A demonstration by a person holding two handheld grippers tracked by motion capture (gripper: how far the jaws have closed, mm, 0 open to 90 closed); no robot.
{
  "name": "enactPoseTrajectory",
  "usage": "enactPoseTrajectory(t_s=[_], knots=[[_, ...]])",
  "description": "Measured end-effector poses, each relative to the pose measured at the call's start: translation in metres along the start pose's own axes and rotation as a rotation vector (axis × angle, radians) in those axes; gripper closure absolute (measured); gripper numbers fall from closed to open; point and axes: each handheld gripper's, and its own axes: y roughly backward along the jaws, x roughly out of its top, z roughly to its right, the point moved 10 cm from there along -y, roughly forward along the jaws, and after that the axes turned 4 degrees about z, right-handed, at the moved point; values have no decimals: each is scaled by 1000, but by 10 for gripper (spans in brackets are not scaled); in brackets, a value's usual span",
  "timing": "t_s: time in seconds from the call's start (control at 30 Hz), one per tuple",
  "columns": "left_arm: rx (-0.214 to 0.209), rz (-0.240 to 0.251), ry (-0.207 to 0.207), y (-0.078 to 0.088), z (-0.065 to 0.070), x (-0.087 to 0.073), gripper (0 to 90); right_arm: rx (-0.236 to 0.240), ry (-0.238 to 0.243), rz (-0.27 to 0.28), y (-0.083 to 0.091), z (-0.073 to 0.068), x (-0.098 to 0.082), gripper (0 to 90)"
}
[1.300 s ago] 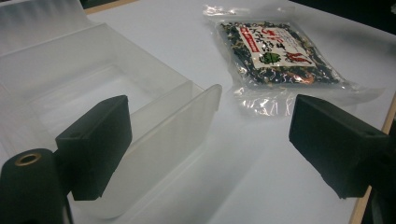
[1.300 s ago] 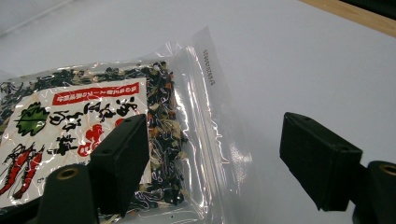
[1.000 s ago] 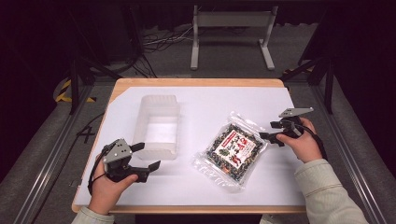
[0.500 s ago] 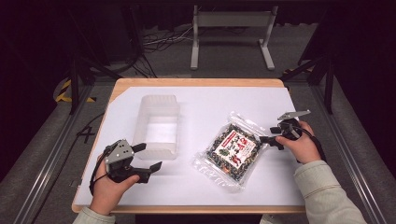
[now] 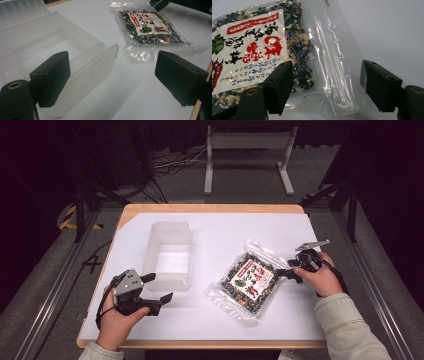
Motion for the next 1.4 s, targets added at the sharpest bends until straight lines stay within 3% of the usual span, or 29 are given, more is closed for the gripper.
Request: enactPoseTrajectory(t_s=[0.07, 0.3, 0.6, 0.8, 0.97, 1.1, 1.4], knots=[[3, -1, -3, 0, 0, 0, 141, 7, -24, 3, 0, -2, 0, 285], [5, -4, 0, -1, 0, -1, 141, -8, 13, -50, 0, -2, -6, 413], [5, -9, -5, -1, 0, -1, 141, 25, -4, -64, 0, -4, -8, 500], [6, -15, -11, -3, 1, -1, 141, 22, -58, -64, -1, -3, -9, 520], [4, -16, -17, -4, 2, -1, 141, 14, -66, -64, 0, -3, -9, 525], [5, -15, -12, -3, 1, -1, 141, 1, -45, -61, -1, -1, -9, 424], [5, -20, -20, -5, 3, -1, 141, 2, -57, -39, -1, 0, -11, 428]])
